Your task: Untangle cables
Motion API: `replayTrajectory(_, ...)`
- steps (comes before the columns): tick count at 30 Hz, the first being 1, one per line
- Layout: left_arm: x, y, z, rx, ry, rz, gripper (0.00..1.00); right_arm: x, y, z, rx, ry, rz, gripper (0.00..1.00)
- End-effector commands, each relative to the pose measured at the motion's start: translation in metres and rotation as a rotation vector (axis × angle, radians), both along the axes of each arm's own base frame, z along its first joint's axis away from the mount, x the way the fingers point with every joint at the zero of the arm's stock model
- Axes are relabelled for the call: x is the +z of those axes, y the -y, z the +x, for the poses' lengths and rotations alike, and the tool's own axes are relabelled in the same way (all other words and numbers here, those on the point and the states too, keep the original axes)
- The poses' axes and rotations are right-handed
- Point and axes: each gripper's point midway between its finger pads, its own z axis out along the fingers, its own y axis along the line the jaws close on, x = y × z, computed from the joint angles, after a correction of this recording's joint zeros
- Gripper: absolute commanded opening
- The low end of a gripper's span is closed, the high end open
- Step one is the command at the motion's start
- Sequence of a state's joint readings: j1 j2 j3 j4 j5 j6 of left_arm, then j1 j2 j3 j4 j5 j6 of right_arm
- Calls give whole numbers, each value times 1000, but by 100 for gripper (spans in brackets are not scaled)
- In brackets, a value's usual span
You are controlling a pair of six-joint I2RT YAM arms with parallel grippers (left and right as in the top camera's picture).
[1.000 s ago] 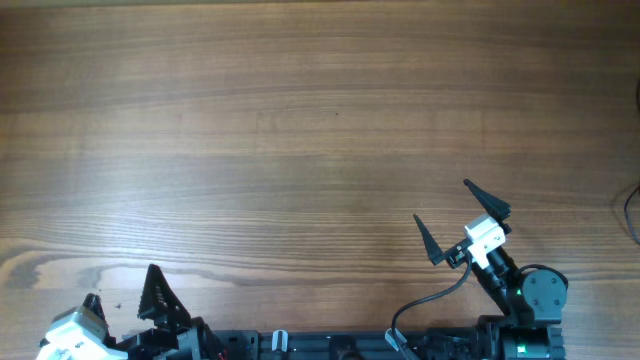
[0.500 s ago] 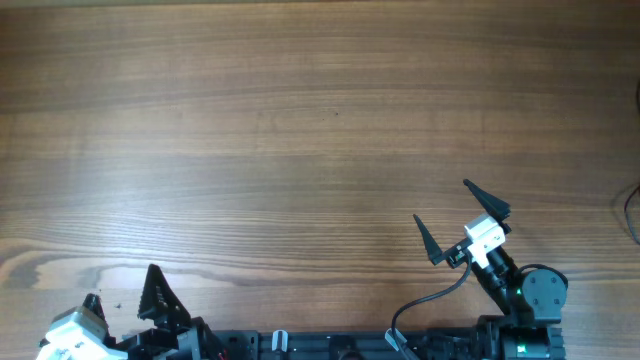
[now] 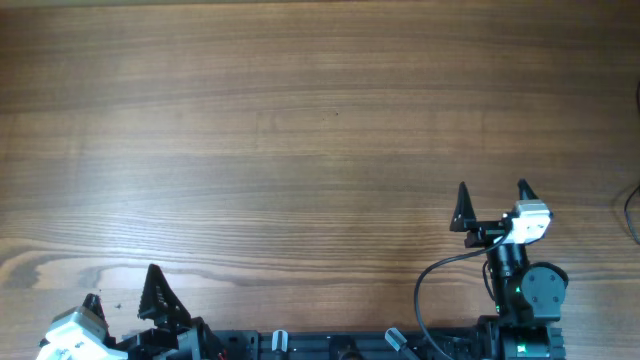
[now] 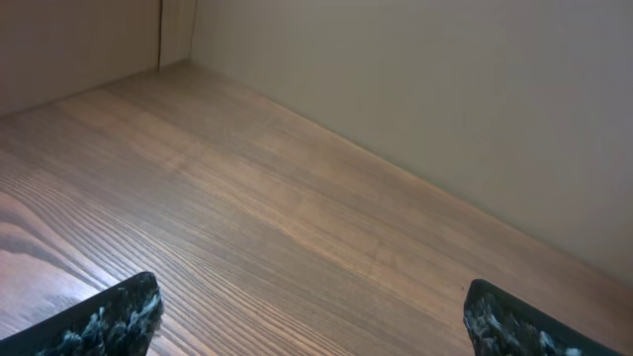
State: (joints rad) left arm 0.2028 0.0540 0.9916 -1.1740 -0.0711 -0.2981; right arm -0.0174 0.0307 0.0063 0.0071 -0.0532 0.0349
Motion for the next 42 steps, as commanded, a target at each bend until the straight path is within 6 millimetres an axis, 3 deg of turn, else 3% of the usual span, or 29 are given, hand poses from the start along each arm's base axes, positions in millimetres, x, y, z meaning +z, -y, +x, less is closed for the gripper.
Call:
replayTrajectory(1, 0, -2, -1, 9, 7, 0, 99, -1, 10, 0, -62, -6, 49, 99)
replayTrajectory(10, 5, 0, 1, -3, 31, 1, 100, -2, 10, 0, -62, -6, 49, 100)
replayTrajectory(15, 25, 44, 10, -263, 117, -30, 100, -2, 10, 0, -61, -6, 48, 100)
replayTrajectory(20, 21, 56, 12, -344, 99, 20, 100, -2, 10, 0, -61, -6, 48, 100)
replayTrajectory(23, 16, 70, 32, -450, 123, 18, 100, -2, 10, 0, -61, -6, 48, 100)
replayTrajectory(24, 11, 81, 53, -544, 166, 19, 100, -2, 10, 0, -62, -6, 49, 100)
replayTrajectory(28, 1, 104, 90, -751, 324, 58, 100, -2, 10, 0, -62, -6, 49, 99)
replayTrajectory(33, -6, 96, 112, -719, 436, -28, 100, -2, 10, 0, -62, -6, 49, 100)
replayTrajectory(36, -25, 69, 133, -527, 441, -181, 100, -2, 10, 0, -62, -6, 49, 100)
replayTrajectory(42, -65, 24, 150, -218, 403, -226, 100, -2, 10, 0, -61, -6, 49, 99)
